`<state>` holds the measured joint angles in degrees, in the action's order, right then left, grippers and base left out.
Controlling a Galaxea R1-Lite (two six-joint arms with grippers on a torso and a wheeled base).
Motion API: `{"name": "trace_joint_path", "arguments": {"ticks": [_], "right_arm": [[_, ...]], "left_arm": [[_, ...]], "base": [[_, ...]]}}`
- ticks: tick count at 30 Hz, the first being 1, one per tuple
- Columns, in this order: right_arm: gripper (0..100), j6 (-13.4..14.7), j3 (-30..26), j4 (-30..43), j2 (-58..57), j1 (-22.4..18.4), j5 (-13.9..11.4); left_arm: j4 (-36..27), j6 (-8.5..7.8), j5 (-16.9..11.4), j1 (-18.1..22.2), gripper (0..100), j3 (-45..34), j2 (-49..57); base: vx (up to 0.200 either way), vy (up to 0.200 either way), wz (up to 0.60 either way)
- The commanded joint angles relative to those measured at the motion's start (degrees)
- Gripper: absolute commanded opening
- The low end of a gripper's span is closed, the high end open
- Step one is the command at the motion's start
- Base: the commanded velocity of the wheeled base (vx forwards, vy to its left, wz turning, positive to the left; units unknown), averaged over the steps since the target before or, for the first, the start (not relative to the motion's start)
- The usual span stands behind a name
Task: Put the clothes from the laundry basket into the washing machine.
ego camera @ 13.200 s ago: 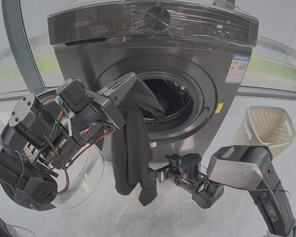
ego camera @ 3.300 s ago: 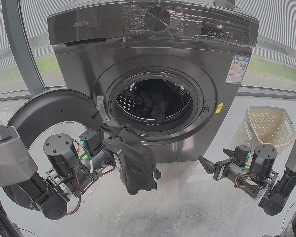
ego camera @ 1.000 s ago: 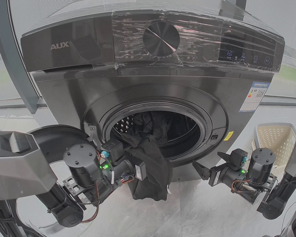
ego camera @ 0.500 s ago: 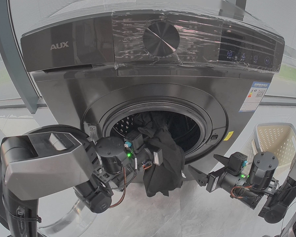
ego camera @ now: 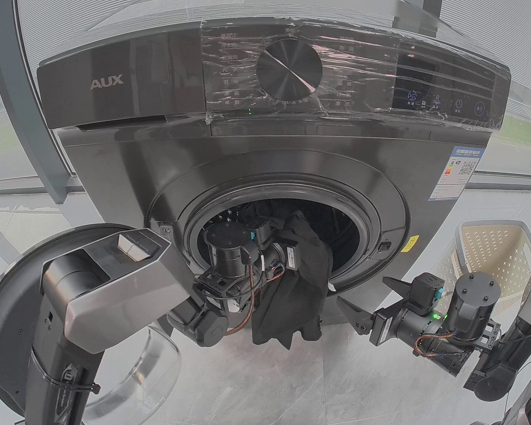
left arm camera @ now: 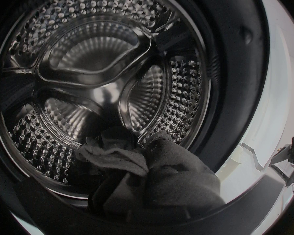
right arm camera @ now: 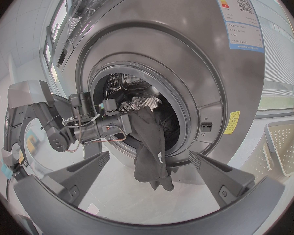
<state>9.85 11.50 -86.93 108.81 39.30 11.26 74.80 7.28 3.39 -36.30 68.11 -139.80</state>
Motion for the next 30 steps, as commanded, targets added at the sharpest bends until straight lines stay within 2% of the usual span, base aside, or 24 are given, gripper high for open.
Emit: {"name": "trace_joint_path", "arguments": {"ticks": [1, 5, 11, 17, 26, 30], "right_arm": [[100, -0.01, -0.07, 0.01, 0.17, -0.02, -0.01], [100, -0.01, 0.02, -0.08, -0.18, -0.02, -0.01], [100, -0.01, 0.11, -0.08, -0.18, -0.02, -0.01], [100, -0.01, 0.19, -0.08, -0.09, 0.07, -0.01], [100, 0.08, 0.11, -0.08, -0.18, 0.16, -0.01], [100, -0.01, 0.02, -0.08, -0.18, 0.16, -0.01]], "left_arm": [[-5.72, 0.02, -0.31, 1.5, 0, 7.13, -4.34], [-8.8, 0.19, -0.14, 3.08, 0, 16.27, -9.35], [-14.42, 0.37, -0.22, 3.61, 0, 20.48, -10.23], [-16.97, 0.37, 0.13, 3.78, 0, 26.46, -13.22], [-20.31, 0.28, 0.57, 4.05, 0, 41.14, -20.16], [-21.63, 0.37, 0.92, 4.4, 0, 44.74, -21.13]], "base": [[0.0, 0.0, 0.0], [0.0, 0.0, 0.0], [0.0, 0.0, 0.0], [0.0, 0.0, 0.0], [0.0, 0.0, 0.0], [0.0, 0.0, 0.0]]}}
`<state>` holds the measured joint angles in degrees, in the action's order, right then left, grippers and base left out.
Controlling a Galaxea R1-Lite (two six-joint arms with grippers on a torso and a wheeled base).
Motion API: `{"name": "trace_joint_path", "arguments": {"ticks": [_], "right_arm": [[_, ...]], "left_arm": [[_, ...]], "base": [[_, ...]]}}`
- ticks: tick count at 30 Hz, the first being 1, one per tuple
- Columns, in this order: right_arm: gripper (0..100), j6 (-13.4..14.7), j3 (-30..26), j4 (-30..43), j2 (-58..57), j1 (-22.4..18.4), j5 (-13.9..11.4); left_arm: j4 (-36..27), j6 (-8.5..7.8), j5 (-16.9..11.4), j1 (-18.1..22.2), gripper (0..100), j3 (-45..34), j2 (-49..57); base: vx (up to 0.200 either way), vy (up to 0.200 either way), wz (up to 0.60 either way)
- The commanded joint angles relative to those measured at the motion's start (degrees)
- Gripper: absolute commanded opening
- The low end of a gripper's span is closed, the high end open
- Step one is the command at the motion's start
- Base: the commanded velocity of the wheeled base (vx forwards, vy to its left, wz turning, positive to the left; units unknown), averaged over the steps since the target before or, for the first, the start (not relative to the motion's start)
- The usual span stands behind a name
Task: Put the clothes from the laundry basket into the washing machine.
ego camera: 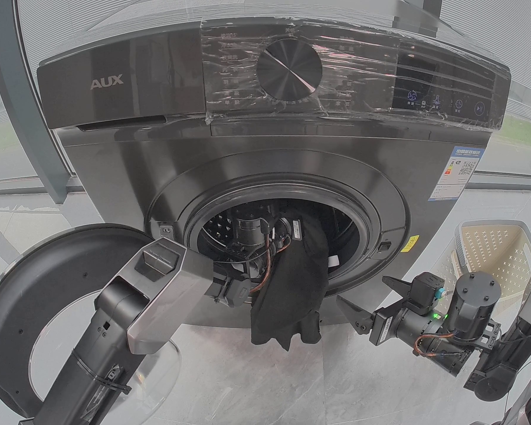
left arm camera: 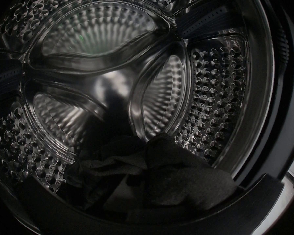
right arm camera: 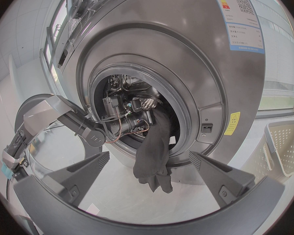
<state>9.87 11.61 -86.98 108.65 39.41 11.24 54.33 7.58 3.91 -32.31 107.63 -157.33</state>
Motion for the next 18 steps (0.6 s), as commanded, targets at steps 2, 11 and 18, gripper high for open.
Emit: {"name": "trace_joint_path", "arguments": {"ticks": [2, 11, 18], "right_arm": [[100, 0.06, -0.09, -0.03, 0.07, 0.05, 0.01], [100, 0.06, -0.18, -0.03, 0.42, 0.05, 0.01], [100, 0.06, -0.27, -0.03, 0.33, 0.31, 0.01]], "left_arm": [[-2.48, 0.15, 1.27, 0.66, 0, 6.96, -3.77], [-2.65, 0.15, 3.03, 2.86, 0, 6.96, -3.42], [-2.74, 1.21, 3.12, 2.6, 100, 6.96, -3.24]], "base": [[0.0, 0.0, 0.0], [0.0, 0.0, 0.0], [0.0, 0.0, 0.0]]}}
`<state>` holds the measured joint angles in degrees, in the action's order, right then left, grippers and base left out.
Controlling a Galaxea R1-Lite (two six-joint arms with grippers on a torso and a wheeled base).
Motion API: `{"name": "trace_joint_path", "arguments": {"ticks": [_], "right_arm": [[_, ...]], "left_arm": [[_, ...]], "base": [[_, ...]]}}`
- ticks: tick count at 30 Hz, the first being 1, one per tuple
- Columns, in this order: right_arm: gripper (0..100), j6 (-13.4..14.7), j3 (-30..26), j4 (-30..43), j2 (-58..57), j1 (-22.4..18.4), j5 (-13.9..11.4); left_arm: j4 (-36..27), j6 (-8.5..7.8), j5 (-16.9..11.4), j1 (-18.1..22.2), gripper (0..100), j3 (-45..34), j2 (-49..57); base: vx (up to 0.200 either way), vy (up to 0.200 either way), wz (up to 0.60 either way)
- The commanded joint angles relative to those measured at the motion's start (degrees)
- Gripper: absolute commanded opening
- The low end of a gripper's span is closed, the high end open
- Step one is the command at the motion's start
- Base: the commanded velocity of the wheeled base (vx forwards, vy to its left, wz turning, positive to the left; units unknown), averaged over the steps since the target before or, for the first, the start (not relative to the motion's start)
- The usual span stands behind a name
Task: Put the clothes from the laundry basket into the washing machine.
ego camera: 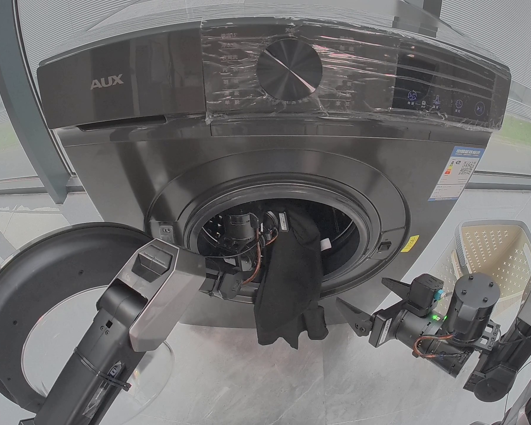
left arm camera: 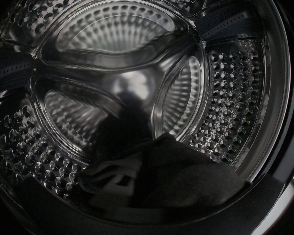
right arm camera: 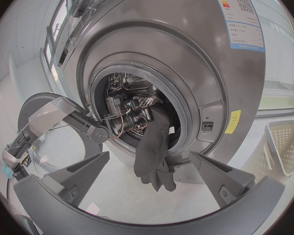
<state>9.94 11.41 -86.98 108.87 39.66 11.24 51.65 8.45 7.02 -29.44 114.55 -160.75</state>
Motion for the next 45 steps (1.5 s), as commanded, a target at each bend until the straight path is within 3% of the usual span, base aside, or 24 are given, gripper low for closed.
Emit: {"name": "trace_joint_path", "arguments": {"ticks": [1, 5, 9, 10, 15, 20, 28, 35, 36, 45], "right_arm": [[100, 0.0, -0.07, -0.03, 0.11, 0.07, 0.01], [100, 0.0, -0.07, -0.03, 0.11, -0.11, 0.01], [100, 0.0, -0.07, -0.03, 0.11, -0.11, 0.01], [100, 0.0, -0.07, -0.03, -0.07, -0.02, 0.01], [100, 0.0, -0.07, -0.03, -0.15, -0.02, 0.01], [100, 0.0, -0.16, -0.03, -0.15, 0.07, 0.01], [100, 0.0, -0.42, -0.03, -0.07, 0.16, -0.08], [100, 0.0, -0.34, -0.03, -0.07, 0.16, -0.08], [100, 0.0, -0.34, -0.03, -0.07, 0.16, -0.08], [100, 0.0, -0.34, -0.03, -0.07, 0.16, -0.08]], "left_arm": [[-0.06, 0.78, 0.01, -0.53, 100, 0.04, 0.43], [-0.59, 1.48, 0.62, -2.46, 100, 0.04, 2.72], [-1.55, 1.31, 0.62, -3.34, 100, -6.54, 6.76], [-3.93, 1.13, 0.62, -4.05, 100, -12.16, 9.75], [-6.48, -0.54, 0.62, -4.57, 100, -23.06, 14.32], [-5.95, -1.94, -1.84, -5.28, 100, -31.67, 16.25], [-5.42, -1.94, -5.53, -6.42, 100, -32.99, 14.93], [-5.16, -2.3, -5.53, -6.42, 100, -29.39, 10.19], [-5.07, -2.38, -5.53, -6.42, 0, -28.95, 9.84], [-2.08, -2.12, -5.09, -6.42, 0, -23.5, 7.38]], "base": [[0.0, 0.0, 0.0], [0.0, 0.0, 0.0], [0.0, 0.0, 0.0], [0.0, 0.0, 0.0], [0.0, 0.0, 0.0], [0.0, 0.0, 0.0], [0.0, 0.0, 0.0], [0.0, 0.0, 0.0], [0.0, 0.0, 0.0], [0.0, 0.0, 0.0]]}}
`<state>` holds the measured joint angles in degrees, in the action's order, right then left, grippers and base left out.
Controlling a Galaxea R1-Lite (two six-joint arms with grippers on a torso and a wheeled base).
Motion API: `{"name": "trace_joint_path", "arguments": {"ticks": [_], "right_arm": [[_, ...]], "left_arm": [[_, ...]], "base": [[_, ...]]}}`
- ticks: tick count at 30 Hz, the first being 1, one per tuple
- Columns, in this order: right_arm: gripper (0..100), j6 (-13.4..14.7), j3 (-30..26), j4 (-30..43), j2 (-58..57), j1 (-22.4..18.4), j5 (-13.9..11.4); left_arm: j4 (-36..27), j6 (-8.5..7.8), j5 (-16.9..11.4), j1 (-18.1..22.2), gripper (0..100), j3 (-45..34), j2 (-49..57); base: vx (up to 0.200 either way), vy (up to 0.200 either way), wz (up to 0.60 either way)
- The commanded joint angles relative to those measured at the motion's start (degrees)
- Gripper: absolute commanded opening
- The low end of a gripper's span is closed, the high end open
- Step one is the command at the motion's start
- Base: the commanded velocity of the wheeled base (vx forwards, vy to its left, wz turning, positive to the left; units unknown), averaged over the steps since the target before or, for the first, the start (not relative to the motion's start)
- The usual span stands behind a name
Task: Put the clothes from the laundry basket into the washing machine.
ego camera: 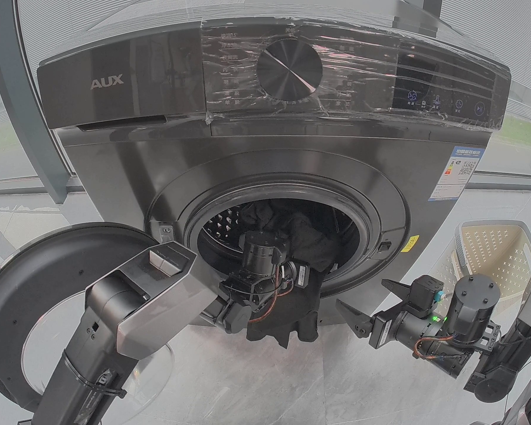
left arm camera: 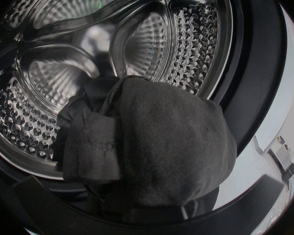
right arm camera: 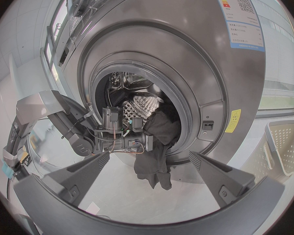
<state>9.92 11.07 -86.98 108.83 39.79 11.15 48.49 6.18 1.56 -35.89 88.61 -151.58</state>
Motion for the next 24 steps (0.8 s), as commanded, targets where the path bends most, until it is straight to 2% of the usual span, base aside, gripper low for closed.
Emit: {"name": "trace_joint_path", "arguments": {"ticks": [1, 10, 20, 21, 24], "right_arm": [[100, 0.01, 0.01, -0.03, -0.02, 0.02, 0.01], [100, 0.01, 0.01, -0.03, 0.07, 0.11, 0.01], [100, 0.01, -0.08, -0.03, 0.16, 0.11, 0.01], [100, 0.01, -0.08, -0.03, 0.16, 0.11, 0.01], [100, 0.01, -0.08, -0.03, 0.07, 0.11, 0.01]], "left_arm": [[1.6, 0.32, 0.64, 0.21, 0, 4.02, -2.14], [1.78, 0.85, 7.49, 3.72, 0, 17.91, -3.2], [2.39, 0.94, 8.11, 4.86, 0, 18.09, -2.93], [2.39, 0.94, 8.11, 4.6, 100, 17.82, -2.85], [2.39, 1.03, 8.11, 3.9, 100, 14.92, -2.05]], "base": [[0.0, 0.0, 0.0], [0.0, 0.0, 0.0], [0.0, 0.0, 0.0], [0.0, 0.0, 0.0], [0.0, 0.0, 0.0]]}}
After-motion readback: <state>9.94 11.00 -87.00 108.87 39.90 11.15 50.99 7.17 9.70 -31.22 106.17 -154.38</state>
